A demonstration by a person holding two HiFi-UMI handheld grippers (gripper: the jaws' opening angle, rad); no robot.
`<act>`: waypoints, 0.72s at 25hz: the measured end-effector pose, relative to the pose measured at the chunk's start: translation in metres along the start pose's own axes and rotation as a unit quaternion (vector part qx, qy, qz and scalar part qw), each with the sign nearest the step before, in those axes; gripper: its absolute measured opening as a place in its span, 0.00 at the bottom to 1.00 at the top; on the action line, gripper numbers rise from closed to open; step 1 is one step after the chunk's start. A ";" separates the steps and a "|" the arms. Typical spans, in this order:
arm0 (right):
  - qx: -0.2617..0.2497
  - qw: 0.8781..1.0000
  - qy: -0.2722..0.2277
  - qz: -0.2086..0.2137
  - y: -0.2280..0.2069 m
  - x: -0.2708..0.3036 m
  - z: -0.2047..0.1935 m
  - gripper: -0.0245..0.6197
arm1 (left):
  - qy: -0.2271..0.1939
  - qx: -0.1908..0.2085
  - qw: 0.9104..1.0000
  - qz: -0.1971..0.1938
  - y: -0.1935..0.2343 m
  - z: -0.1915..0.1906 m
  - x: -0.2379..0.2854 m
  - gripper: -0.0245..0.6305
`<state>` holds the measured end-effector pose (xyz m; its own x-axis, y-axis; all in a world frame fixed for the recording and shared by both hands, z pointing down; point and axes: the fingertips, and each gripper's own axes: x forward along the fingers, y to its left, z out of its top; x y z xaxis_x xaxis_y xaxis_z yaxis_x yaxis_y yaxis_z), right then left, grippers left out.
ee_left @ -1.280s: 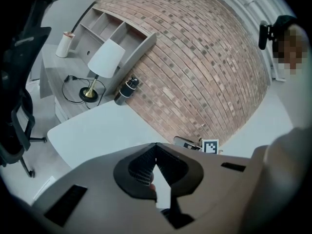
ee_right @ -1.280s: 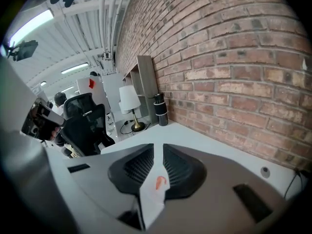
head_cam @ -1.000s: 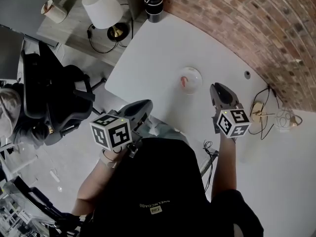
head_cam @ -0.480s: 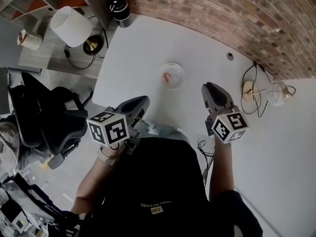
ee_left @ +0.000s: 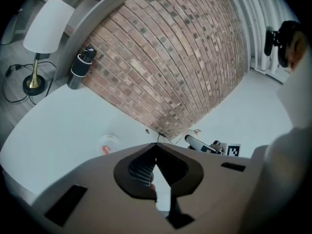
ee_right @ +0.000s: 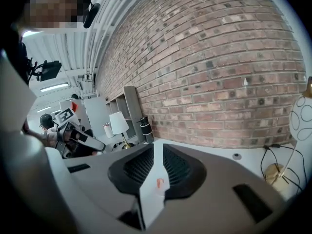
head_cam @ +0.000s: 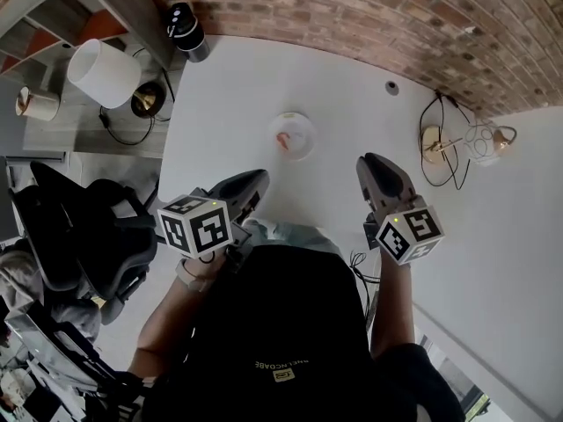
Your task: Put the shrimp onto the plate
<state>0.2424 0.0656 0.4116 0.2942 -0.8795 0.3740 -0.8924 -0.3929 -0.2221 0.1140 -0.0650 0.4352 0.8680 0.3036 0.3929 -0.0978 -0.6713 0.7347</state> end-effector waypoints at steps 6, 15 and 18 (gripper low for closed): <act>0.016 1.000 -0.009 -0.014 -0.001 -0.012 -0.007 0.13 | 0.015 0.011 1.000 -0.015 -0.005 0.002 0.012 0.04; 0.036 0.999 -0.017 -0.012 -0.003 -0.011 -0.009 0.13 | 0.016 0.017 1.000 -0.013 -0.007 0.010 0.019 0.04; 0.035 0.999 -0.017 0.000 -0.001 -0.004 -0.007 0.13 | 0.008 0.017 1.000 -0.007 -0.007 0.013 0.017 0.04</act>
<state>0.2395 0.0709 0.4169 0.3069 -0.8873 0.3442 -0.8662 -0.4103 -0.2854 0.1357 -0.0640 0.4302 0.8611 0.3234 0.3922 -0.0692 -0.6898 0.7207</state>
